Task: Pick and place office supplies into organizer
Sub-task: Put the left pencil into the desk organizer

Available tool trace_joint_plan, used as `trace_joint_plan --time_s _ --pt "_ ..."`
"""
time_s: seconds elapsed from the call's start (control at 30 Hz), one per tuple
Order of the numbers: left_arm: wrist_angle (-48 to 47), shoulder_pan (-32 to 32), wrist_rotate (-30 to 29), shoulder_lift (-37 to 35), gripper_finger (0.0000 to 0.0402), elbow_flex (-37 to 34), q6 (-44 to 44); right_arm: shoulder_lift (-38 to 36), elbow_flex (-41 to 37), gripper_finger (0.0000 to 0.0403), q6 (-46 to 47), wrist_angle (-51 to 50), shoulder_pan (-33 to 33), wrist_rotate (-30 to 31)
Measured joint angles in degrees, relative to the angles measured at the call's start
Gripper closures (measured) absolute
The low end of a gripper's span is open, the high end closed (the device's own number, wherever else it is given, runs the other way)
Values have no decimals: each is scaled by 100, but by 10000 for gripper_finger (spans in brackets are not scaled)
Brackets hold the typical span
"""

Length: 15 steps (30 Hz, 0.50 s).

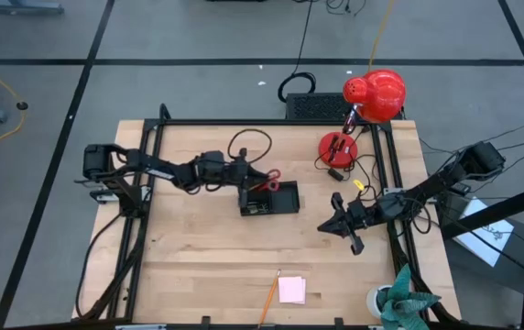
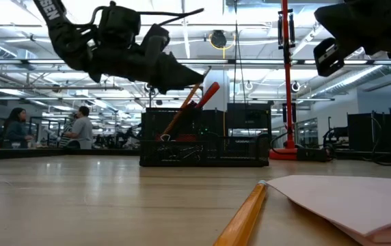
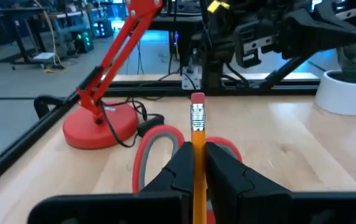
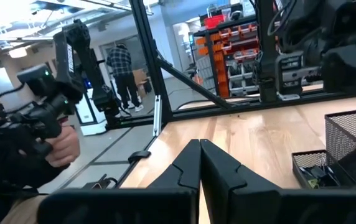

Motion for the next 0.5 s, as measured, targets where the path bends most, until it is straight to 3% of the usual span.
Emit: trace_joint_plan --time_s 0.5 --pt "-210 -13 -237 1 371 -230 -34 0 0 403 -107 111 -2 -1"
